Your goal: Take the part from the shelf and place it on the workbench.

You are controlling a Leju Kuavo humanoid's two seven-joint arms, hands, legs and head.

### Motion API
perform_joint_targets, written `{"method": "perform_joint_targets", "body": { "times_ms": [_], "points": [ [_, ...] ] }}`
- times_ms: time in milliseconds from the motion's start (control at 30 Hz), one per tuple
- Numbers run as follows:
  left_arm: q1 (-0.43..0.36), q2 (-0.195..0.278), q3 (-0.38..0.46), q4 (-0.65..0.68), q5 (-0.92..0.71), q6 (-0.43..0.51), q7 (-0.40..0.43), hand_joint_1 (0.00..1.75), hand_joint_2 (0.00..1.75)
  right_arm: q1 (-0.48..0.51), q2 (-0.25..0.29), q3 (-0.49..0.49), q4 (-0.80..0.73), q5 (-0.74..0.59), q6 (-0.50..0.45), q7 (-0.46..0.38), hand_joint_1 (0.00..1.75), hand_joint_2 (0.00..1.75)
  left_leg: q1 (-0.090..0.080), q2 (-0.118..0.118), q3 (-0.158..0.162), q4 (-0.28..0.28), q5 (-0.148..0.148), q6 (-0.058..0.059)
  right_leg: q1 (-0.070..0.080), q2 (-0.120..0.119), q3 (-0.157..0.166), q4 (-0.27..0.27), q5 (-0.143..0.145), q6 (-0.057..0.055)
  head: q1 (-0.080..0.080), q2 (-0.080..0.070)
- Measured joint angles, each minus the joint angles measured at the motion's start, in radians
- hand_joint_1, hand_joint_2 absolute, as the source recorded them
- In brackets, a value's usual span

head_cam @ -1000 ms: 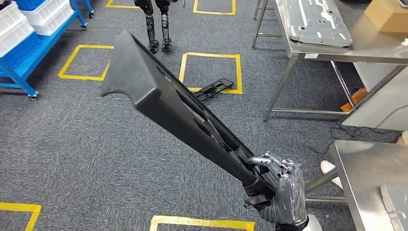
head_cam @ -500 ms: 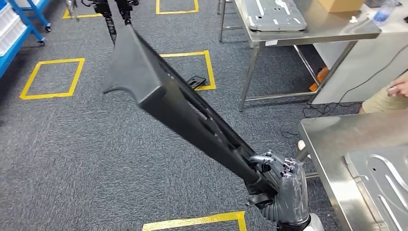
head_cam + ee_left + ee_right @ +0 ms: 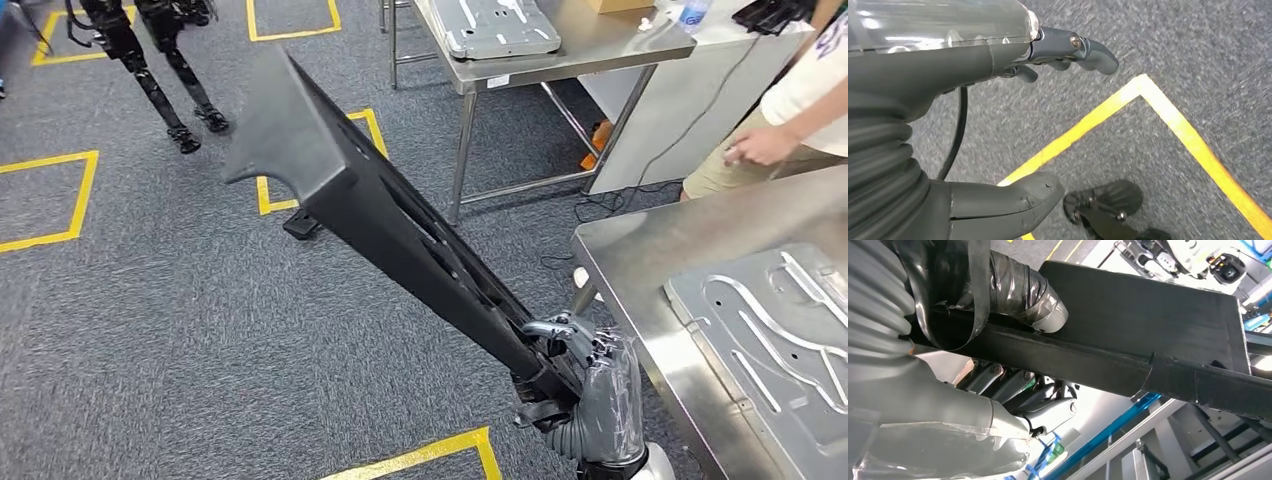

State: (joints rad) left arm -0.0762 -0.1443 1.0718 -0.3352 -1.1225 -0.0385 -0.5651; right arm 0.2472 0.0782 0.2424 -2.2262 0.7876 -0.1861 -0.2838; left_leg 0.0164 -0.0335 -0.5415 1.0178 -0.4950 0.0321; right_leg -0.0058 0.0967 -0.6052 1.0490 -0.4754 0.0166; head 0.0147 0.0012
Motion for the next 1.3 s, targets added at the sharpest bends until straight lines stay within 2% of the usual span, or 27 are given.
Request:
{"method": "perform_joint_targets", "body": {
  "times_ms": [33,100,133,167,200,233,267,333,400,467,533,600,667,700,733,767,833,900,967,1000,1067,1133,1167,1200,1233,1267,1300],
  "points": [
    [0.0,0.0,0.001,0.0,0.0,0.0,0.0,0.0,1.75,-0.001,0.0,0.0,0.0,0.0,0.0,0.0,1.75,1.75,0.001,0.012,0.0,-0.005,0.003,0.007,0.001,-0.029,-0.015,0.033,-0.022,0.004,0.0,0.0],
    [0.002,0.001,0.005,0.0,0.0,0.0,0.0,0.0,1.75,-0.002,0.0,0.0,0.0,0.0,0.0,0.0,1.75,1.75,-0.003,0.039,-0.001,-0.007,0.005,0.014,0.0,-0.082,-0.069,0.152,-0.089,0.01,0.0,0.0],
    [0.004,0.002,0.007,0.0,0.0,0.0,0.0,0.0,1.75,-0.002,0.0,-0.001,0.0,0.0,0.0,0.0,1.75,1.75,-0.005,0.052,-0.003,-0.006,0.004,0.015,-0.002,-0.089,-0.098,0.215,-0.116,0.013,0.0,0.0],
    [0.005,0.002,0.008,0.0,0.0,0.0,0.0,0.0,1.75,-0.001,0.0,-0.001,0.0,0.0,0.0,0.0,1.75,1.75,-0.006,0.066,-0.003,-0.005,0.004,0.016,-0.003,-0.092,-0.117,0.257,-0.127,0.014,0.0,0.0],
    [0.005,0.002,0.008,0.0,0.0,0.0,0.0,0.0,1.75,-0.001,0.0,-0.001,0.0,0.0,0.0,0.0,1.75,1.75,-0.008,0.079,-0.003,-0.005,0.002,0.016,-0.003,-0.093,-0.119,0.264,-0.119,0.013,0.0,0.0],
    [0.004,0.002,0.008,0.0,0.0,0.0,0.0,0.0,1.75,-0.001,0.0,-0.002,0.001,0.0,0.0,0.0,1.75,1.75,-0.009,0.091,-0.002,-0.004,0.001,0.016,-0.003,-0.095,-0.1,0.231,-0.094,0.011,0.0,0.0],
    [0.003,0.002,0.008,0.0,0.0,0.0,0.0,0.0,1.75,-0.001,0.0,-0.002,0.001,0.0,0.0,0.0,1.75,1.75,-0.01,0.102,0.0,-0.004,-0.001,0.015,-0.001,-0.104,-0.062,0.165,-0.057,0.007,0.0,0.0],
    [0.002,0.002,0.008,0.0,0.0,0.0,0.0,0.0,1.75,-0.002,0.0,-0.002,0.0,0.001,0.0,0.0,1.75,1.75,-0.013,0.119,0.006,-0.004,-0.006,0.01,0.01,-0.144,0.012,0.029,-0.012,-0.008,0.0,0.0],
    [0.001,0.001,0.008,0.0,0.0,0.0,0.0,0.0,1.75,-0.002,0.0,-0.002,0.0,0.001,0.0,0.0,1.75,1.75,-0.016,0.136,0.009,-0.004,-0.008,0.002,0.021,-0.162,0.034,-0.023,-0.007,-0.02,0.0,0.0],
    [-0.001,0.001,0.008,0.0,0.0,0.0,0.0,0.0,1.75,-0.001,0.0,-0.003,0.0,0.001,0.0,0.0,1.75,1.75,-0.017,0.151,0.011,-0.005,-0.011,-0.008,0.019,-0.14,0.032,-0.028,-0.001,-0.027,0.0,0.0],
    [-0.003,0.002,0.008,0.0,0.0,0.0,0.0,0.0,1.75,-0.001,0.001,-0.004,-0.001,0.002,-0.001,0.0,1.75,1.75,-0.015,0.12,0.003,0.021,-0.035,-0.018,0.01,-0.121,0.035,-0.039,0.007,-0.038,0.0,0.0],
    [-0.003,0.003,0.008,0.0,0.0,0.0,0.0,0.0,1.75,-0.002,0.002,-0.004,-0.001,0.003,-0.001,0.0,1.75,1.75,-0.011,0.064,-0.041,0.123,-0.095,-0.026,0.005,-0.102,0.036,-0.044,0.011,-0.045,0.0,0.0],
    [0.003,0.003,0.008,0.0,-0.001,0.0,0.0,0.0,1.75,-0.002,0.003,-0.004,-0.001,0.003,-0.001,0.0,1.75,1.75,-0.008,0.043,-0.1,0.249,-0.146,-0.031,0.004,-0.077,0.033,-0.042,0.012,-0.047,0.0,0.0],
    [0.006,0.003,0.008,0.0,-0.001,0.0,0.0,0.0,1.75,-0.002,0.003,-0.004,0.0,0.003,-0.001,0.0,1.75,1.75,-0.007,0.041,-0.115,0.276,-0.146,-0.032,0.004,-0.063,0.032,-0.04,0.012,-0.047,0.0,0.0],
    [0.007,0.004,0.008,0.0,-0.002,0.0,0.0,0.0,1.75,-0.001,0.003,-0.004,0.0,0.003,-0.001,0.0,1.75,1.75,-0.005,0.039,-0.112,0.264,-0.124,-0.033,0.003,-0.049,0.032,-0.036,0.012,-0.046,0.0,0.0],
    [0.007,0.004,0.008,0.0,-0.002,0.0,0.0,0.0,1.75,-0.001,0.003,-0.004,0.0,0.003,-0.001,0.0,1.75,1.75,-0.003,0.034,-0.091,0.215,-0.088,-0.033,0.001,-0.035,0.031,-0.032,0.01,-0.044,0.0,0.0],
    [0.007,0.005,0.008,0.0,-0.002,0.0,0.0,0.0,1.75,-0.002,0.003,-0.004,0.0,0.003,-0.001,0.0,1.75,1.75,0.002,-0.002,-0.033,0.083,-0.025,-0.033,0.0,-0.011,0.028,-0.019,0.005,-0.036,0.0,0.0],
    [0.008,0.005,0.008,-0.001,-0.001,-0.001,0.001,0.0,1.75,-0.003,0.003,-0.005,0.0,0.005,-0.001,0.001,1.75,1.75,0.004,-0.031,-0.006,0.019,-0.009,-0.029,0.001,0.011,0.019,-0.011,0.004,-0.025,0.0,0.0],
    [0.008,0.004,0.008,-0.002,0.0,-0.002,0.003,0.0,1.75,-0.003,0.003,-0.007,0.0,0.009,-0.001,0.002,1.75,1.75,0.002,-0.02,-0.005,0.015,-0.007,-0.019,0.0,0.031,0.011,-0.011,0.009,-0.013,0.0,0.0],
    [0.007,0.003,0.009,-0.003,-0.001,-0.003,0.006,0.0,1.75,-0.002,0.003,-0.01,-0.001,0.012,-0.002,0.004,1.75,1.75,0.003,-0.009,-0.004,0.012,-0.004,-0.012,-0.001,0.027,0.008,-0.009,0.008,-0.008,0.0,0.0],
    [0.005,0.0,0.01,-0.008,-0.005,-0.005,0.011,0.0,1.75,-0.004,0.003,-0.016,-0.001,0.017,-0.002,0.008,1.75,1.75,0.005,0.014,-0.003,0.003,0.003,0.003,0.001,-0.02,-0.013,0.034,-0.021,0.001,0.0,0.0],
    [0.007,-0.001,0.013,-0.013,-0.008,-0.009,0.016,0.0,1.75,-0.006,0.003,-0.021,-0.001,0.022,-0.002,0.012,1.75,1.75,0.004,0.039,-0.004,0.001,0.004,0.012,-0.001,-0.076,-0.068,0.149,-0.085,0.009,0.001,0.0],
    [0.009,-0.002,0.014,-0.015,-0.01,-0.011,0.019,0.0,1.75,-0.007,0.003,-0.024,-0.001,0.025,-0.001,0.015,1.75,1.75,0.003,0.053,-0.005,0.001,0.003,0.013,-0.003,-0.086,-0.098,0.213,-0.111,0.012,0.001,0.0],
    [0.01,-0.003,0.015,-0.017,-0.013,-0.013,0.022,0.0,1.75,-0.008,0.003,-0.027,-0.001,0.027,-0.001,0.017,1.75,1.75,0.002,0.066,-0.004,0.001,0.002,0.013,-0.005,-0.09,-0.118,0.255,-0.122,0.015,0.001,0.0],
    [0.01,-0.004,0.016,-0.02,-0.015,-0.014,0.025,0.0,1.75,-0.009,0.003,-0.03,0.0,0.029,0.0,0.019,1.75,1.75,0.002,0.079,-0.004,0.001,0.001,0.013,-0.006,-0.092,-0.122,0.263,-0.114,0.016,0.001,0.0],
    [0.008,-0.008,0.016,-0.024,-0.018,-0.016,0.028,0.0,1.75,-0.01,0.003,-0.032,0.0,0.03,0.0,0.02,1.75,1.75,0.002,0.091,-0.002,0.001,-0.001,0.012,-0.007,-0.096,-0.105,0.231,-0.089,0.015,0.001,0.0],
    [0.007,-0.012,0.016,-0.028,-0.019,-0.017,0.031,0.0,1.75,-0.011,0.003,-0.034,-0.001,0.031,0.001,0.021,1.75,1.75,0.001,0.101,0.001,0.001,-0.003,0.011,-0.006,-0.106,-0.069,0.166,-0.053,0.011,0.001,0.0]
  ]
}}
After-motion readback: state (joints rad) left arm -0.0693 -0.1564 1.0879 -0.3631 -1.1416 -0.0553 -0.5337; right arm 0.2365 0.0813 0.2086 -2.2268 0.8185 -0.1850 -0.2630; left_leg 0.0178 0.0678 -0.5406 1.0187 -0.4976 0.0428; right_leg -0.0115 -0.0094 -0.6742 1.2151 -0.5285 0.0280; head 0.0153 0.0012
